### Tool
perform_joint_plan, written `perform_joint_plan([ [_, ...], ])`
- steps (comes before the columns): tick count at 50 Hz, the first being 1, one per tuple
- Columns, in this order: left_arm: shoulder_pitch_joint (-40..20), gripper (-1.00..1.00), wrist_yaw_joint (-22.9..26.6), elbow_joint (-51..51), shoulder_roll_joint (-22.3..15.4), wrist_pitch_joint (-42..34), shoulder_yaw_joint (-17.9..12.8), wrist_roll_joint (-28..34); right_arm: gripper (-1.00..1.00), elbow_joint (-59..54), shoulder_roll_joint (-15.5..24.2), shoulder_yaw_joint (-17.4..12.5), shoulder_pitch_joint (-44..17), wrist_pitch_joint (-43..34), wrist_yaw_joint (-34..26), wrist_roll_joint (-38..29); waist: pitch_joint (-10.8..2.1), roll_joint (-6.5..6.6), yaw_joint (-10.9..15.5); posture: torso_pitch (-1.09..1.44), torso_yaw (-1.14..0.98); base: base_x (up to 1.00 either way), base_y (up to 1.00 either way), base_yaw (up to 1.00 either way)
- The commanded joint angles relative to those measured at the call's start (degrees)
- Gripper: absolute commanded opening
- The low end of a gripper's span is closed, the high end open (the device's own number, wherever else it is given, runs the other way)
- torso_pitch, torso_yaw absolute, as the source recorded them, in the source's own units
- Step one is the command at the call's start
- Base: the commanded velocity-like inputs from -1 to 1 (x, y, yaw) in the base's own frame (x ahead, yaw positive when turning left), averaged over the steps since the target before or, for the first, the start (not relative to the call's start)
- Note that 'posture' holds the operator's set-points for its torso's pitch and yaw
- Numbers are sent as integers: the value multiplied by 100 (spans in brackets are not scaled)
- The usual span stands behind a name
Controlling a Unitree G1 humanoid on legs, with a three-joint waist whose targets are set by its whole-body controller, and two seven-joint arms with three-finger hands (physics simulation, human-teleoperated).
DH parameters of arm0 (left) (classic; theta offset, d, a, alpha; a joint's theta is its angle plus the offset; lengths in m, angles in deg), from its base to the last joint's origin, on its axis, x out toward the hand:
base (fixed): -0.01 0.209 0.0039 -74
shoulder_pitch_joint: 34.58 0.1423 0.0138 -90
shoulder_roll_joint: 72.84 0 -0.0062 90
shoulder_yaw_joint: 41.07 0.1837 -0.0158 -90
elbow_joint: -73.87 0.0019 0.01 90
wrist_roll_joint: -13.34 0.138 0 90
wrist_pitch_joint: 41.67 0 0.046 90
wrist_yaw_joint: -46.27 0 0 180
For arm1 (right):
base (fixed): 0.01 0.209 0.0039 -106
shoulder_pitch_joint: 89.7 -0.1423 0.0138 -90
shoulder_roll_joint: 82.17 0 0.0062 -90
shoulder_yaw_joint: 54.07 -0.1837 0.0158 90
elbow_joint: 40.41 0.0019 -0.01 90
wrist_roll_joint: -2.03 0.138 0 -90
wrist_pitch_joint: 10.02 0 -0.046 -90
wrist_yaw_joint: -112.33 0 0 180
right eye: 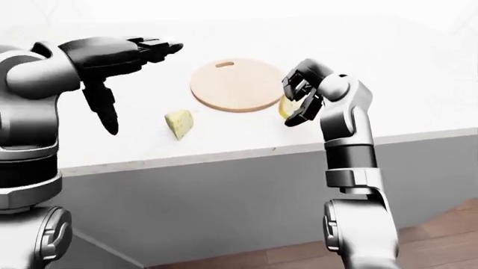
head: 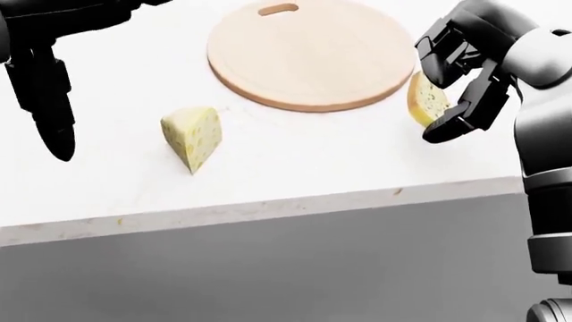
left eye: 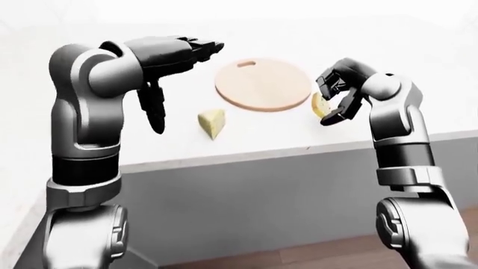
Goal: Place the bread and cheese on the cutting board.
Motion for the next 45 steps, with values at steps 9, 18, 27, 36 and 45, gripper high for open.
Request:
perform_joint_plan([
  [9,-950,100,-516,1352,-7,1839,-148,289,-100,206,82,-65,-164,92,94,33,-196,-19,6,0,0,0,0,0],
  [18,-1077,100,-197,1541,191,1924,-140,183,-100,165,92,-50,-239,94,65,8,-213,4,-1,0,0,0,0,0],
  [27,-742,100,34,1226,235,2146,-140,76,-100,155,180,-50,-408,62,-48,-48,-210,11,-12,0,0,0,0,0],
  [36,-701,100,156,1100,324,2201,-124,40,-100,364,300,-121,-491,-36,-225,-71,-195,0,0,0,0,0,0,0],
  [45,-454,100,-147,1122,616,2467,25,368,-100,500,285,-129,-379,-65,-249,-47,-211,-12,5,0,0,0,0,0],
])
